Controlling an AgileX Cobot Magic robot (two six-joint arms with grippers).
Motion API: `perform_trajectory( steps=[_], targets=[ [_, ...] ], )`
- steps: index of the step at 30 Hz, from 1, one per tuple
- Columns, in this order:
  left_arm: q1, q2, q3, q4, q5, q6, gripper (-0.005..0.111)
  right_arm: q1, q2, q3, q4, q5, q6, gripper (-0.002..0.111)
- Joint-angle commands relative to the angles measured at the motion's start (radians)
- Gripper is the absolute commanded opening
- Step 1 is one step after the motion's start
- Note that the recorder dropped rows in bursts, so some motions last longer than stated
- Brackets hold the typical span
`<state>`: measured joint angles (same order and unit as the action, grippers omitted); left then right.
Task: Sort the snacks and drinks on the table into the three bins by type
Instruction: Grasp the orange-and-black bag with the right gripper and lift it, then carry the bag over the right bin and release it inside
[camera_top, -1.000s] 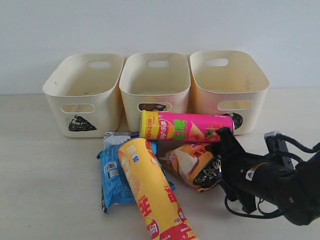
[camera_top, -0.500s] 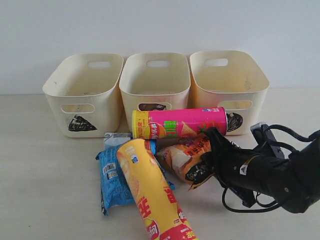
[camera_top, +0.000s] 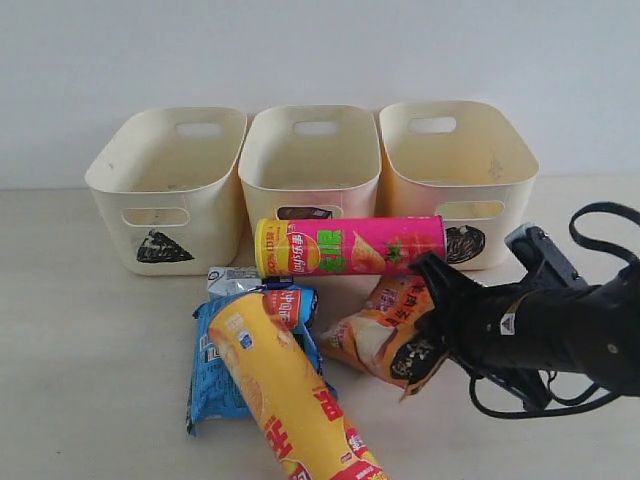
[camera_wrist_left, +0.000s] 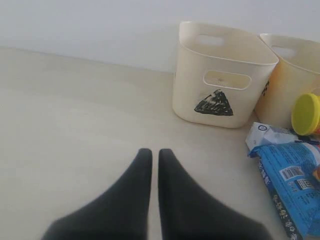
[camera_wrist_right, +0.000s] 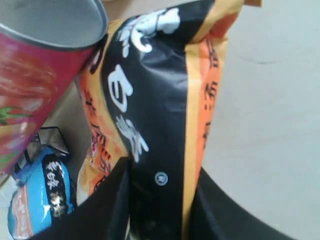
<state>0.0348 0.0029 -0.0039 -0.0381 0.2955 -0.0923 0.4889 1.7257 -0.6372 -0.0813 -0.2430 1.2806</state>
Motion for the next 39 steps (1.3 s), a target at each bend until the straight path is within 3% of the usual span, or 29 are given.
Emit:
perform_trajectory(
  steps=[1,15,22,30,33,37,39],
  targets=[
    [0.001,-0.003,0.004,0.002,0.001,0.006,0.004,-0.003,-0.085,-0.002,-0.011,0.129,-0.077,0.000],
    [0.001,-0.003,0.004,0.002,0.001,0.006,0.004,-0.003,-0.360,-0.002,-0.024,0.481,-0.411,0.000],
    [0.001,-0.003,0.004,0.002,0.001,0.006,0.004,-0.003,-0.482,-0.002,-0.143,0.618,-0.452,0.000],
    [0.001,-0.003,0.004,0.002,0.001,0.006,0.004,-0.003,-0.654,-0.002,-0.233,0.656,-0.545,0.000],
    [0.001,-0.003,0.004,0.002,0.001,0.006,0.004,-0.003,-0.713,-0.004,-0.249,0.651,-0.695,0.000],
    [0.001,-0.003,0.004,0.002,0.001,0.006,0.004,-0.003,-0.696,-0.103,-0.287,0.761,-0.833,0.000],
    [0.001,-0.003,0.004,0.002,0.001,0.006,0.004,-0.003,-0.648,-0.242,-0.429,0.879,-0.853,0.000]
  ],
)
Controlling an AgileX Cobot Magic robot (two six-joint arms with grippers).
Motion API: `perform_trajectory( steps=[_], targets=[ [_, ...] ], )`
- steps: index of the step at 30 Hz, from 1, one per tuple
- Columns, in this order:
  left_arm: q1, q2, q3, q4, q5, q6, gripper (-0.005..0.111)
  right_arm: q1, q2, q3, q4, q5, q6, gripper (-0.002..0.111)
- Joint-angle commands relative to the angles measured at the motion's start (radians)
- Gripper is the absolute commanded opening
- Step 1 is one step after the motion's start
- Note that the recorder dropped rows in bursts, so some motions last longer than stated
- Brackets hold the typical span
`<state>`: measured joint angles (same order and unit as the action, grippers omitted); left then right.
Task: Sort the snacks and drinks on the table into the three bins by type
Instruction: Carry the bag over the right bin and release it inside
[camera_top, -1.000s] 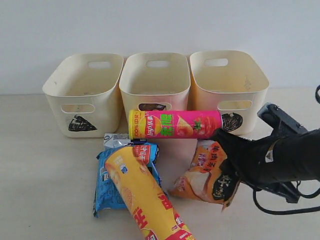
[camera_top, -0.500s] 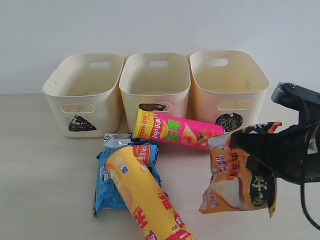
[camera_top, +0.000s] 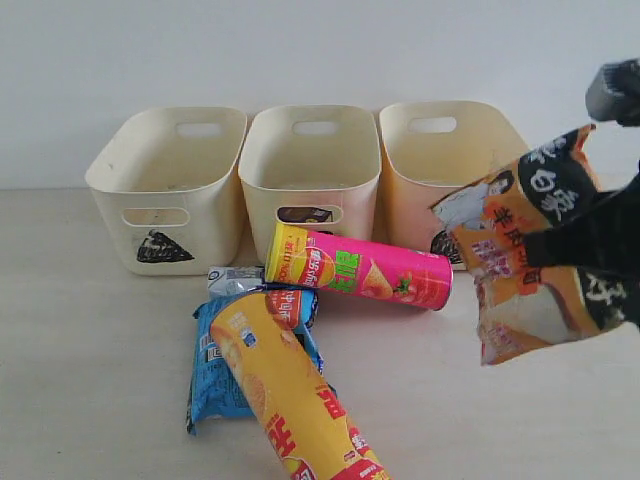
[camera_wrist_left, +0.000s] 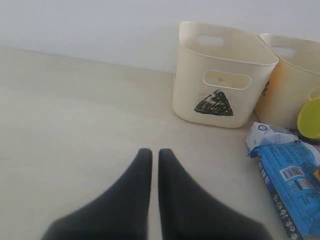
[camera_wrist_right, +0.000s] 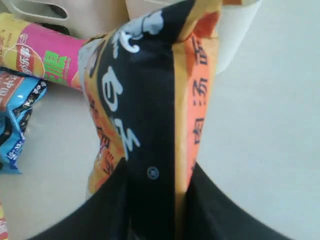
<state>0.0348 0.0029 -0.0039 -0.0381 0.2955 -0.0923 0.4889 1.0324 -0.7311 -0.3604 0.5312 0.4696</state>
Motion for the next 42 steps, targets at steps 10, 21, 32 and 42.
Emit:
perform_trajectory(
  steps=[10,21,32,42],
  targets=[
    [0.001,-0.003,0.004,0.002,0.001,0.006,0.004,-0.003,0.415,-0.641,-0.431,0.202,-0.095,0.000],
    [0.001,-0.003,0.004,0.002,0.001,0.006,0.004,-0.119,0.811,-0.988,-0.555,0.162,0.017,0.000],
    [0.001,-0.003,0.004,0.002,0.001,0.006,0.004,-0.182,0.969,-1.046,-0.540,0.041,0.127,0.000],
    [0.001,-0.003,0.004,0.002,0.001,0.006,0.004,-0.182,1.043,-1.066,-0.538,0.030,0.202,0.048]
  ],
)
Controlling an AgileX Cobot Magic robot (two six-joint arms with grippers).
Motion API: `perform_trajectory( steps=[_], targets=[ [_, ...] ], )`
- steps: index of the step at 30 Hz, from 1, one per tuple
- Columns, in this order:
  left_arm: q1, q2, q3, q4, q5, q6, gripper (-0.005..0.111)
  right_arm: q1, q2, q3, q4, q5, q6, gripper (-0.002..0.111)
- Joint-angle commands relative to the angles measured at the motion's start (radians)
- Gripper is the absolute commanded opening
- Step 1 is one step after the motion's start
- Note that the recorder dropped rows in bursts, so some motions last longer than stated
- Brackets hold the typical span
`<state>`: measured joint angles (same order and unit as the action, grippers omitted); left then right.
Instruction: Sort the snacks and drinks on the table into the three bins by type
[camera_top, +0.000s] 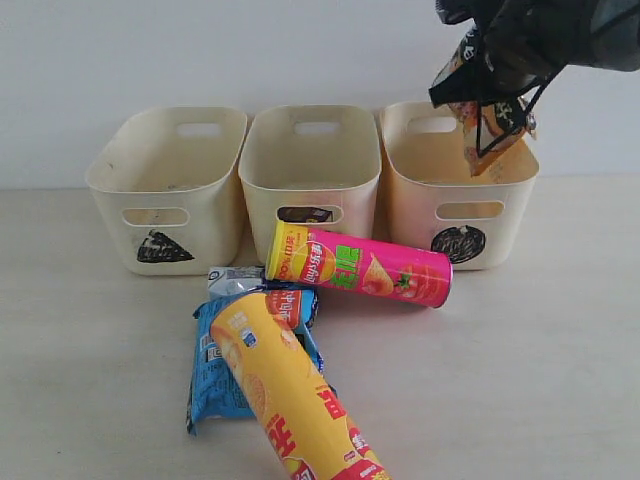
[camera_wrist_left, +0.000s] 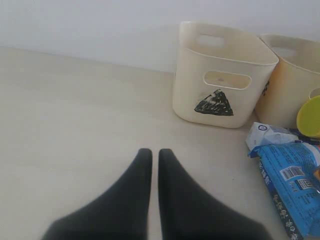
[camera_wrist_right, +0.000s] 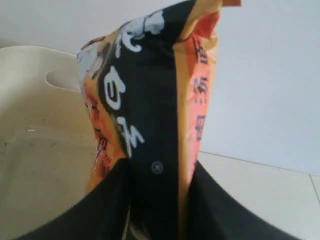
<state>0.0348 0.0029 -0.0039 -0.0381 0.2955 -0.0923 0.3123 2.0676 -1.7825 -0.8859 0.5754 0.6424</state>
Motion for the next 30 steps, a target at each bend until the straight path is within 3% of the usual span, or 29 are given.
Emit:
perform_trajectory(
  steps=[1,4,8,11,15,16,23,26,30],
  targets=[
    [0.001,-0.003,0.004,0.002,0.001,0.006,0.004,-0.005,0.010,-0.014,-0.013,-0.015,0.033,0.054],
    [0.001,-0.003,0.004,0.002,0.001,0.006,0.004,-0.005,0.014,-0.014,-0.013,-0.011,0.048,0.069],
    [0.001,-0.003,0.004,0.002,0.001,0.006,0.004,-0.005,-0.001,-0.014,-0.013,0.006,0.068,0.068],
    [0.001,-0.003,0.004,0.002,0.001,0.006,0.004,-0.005,-0.030,-0.014,-0.013,0.025,0.073,0.052],
    [0.001,-0.003,0.004,0.002,0.001,0.006,0.004,-0.005,-0.084,-0.014,0.016,0.083,0.073,0.006],
    [0.001,-0.003,0.004,0.002,0.001,0.006,0.004,-0.005,-0.098,-0.014,0.040,0.105,0.073,0.000],
    [0.001,-0.003,0.004,0.002,0.001,0.006,0.004,-0.005,-0.183,-0.006,0.343,0.192,-0.157,0.000],
    [0.001,-0.003,0.004,0.002,0.001,0.006,0.004,-0.012,-0.272,0.123,0.526,0.190,-0.214,0.000],
    [0.001,-0.003,0.004,0.002,0.001,0.006,0.004,-0.039,-0.457,0.371,0.587,0.077,-0.214,0.000]
  ],
)
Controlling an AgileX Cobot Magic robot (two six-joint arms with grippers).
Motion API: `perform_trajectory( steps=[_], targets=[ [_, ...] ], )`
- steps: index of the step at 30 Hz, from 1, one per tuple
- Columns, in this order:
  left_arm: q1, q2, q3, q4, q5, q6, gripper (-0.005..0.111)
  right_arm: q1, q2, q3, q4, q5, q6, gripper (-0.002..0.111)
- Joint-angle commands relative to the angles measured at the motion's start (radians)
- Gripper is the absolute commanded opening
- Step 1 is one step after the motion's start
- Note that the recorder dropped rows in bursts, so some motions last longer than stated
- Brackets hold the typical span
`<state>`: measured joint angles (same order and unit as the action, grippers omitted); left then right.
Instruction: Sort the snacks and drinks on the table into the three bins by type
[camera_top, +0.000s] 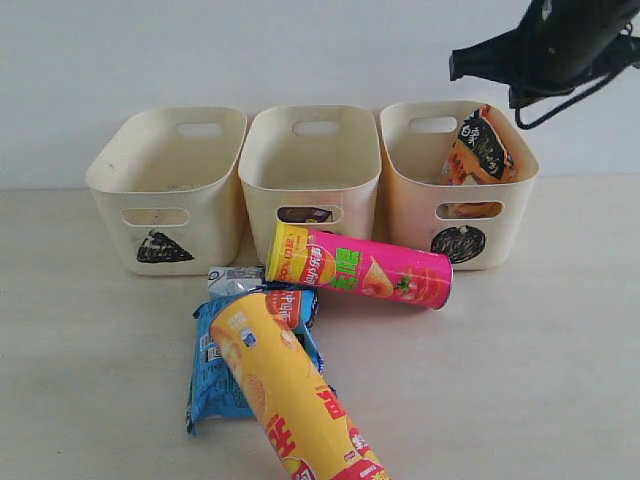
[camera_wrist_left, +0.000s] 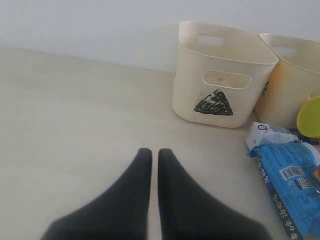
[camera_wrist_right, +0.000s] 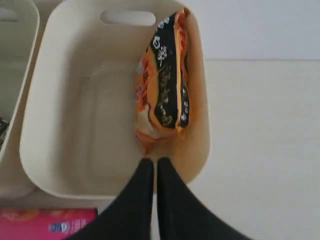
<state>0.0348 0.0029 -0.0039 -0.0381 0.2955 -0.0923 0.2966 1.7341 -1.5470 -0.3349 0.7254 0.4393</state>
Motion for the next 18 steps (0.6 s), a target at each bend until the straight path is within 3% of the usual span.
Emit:
perform_trajectory(
  steps=[1,7,18],
  targets=[
    [0.001,-0.003,0.004,0.002,0.001,0.006,0.004,-0.045,-0.189,0.234,0.059,-0.128,-0.011,0.000],
    [0.001,-0.003,0.004,0.002,0.001,0.006,0.004,-0.067,-0.472,0.579,0.064,-0.340,0.011,0.000],
    [0.001,-0.003,0.004,0.002,0.001,0.006,0.004,-0.067,-0.877,0.871,0.058,-0.370,0.103,0.000]
  ],
)
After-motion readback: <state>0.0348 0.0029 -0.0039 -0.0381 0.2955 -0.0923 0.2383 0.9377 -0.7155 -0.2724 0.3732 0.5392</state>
